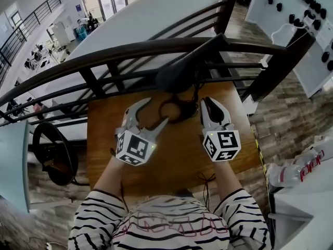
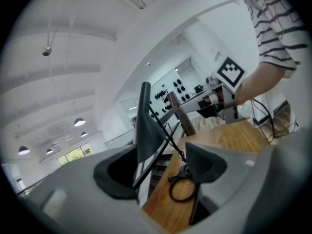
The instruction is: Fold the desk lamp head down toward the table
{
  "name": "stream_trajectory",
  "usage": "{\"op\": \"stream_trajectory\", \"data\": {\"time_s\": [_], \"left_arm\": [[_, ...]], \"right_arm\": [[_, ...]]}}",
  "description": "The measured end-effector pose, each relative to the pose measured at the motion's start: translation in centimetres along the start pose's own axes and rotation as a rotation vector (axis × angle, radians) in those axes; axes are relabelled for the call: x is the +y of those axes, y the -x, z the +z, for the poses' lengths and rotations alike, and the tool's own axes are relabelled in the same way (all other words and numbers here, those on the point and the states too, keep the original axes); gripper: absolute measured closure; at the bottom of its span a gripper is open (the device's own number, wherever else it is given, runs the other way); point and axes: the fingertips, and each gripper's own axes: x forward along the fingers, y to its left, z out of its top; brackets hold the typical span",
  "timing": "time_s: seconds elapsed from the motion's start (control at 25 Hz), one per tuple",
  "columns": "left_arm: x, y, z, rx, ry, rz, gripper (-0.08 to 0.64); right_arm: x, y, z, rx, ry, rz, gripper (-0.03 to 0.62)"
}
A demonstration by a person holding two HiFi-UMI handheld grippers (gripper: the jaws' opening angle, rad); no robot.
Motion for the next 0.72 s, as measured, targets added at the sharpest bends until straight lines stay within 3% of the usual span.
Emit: {"op": "stream_trajectory", "data": {"time_s": [0.28,0.72], "left_arm": [[-1.6,6.4,0.6,-0.086,0.06,0.009,0.325],[-4.6,15.9,-0.5,-0.173,0.138,-0.051,0.404]], "right_arm": [[5.4,4.8,0.5,-0.026,-0.018,-0.035,0.567],[14.6,11.7,-0.5,-0.04,-0.039,-0.115,0.591]]}}
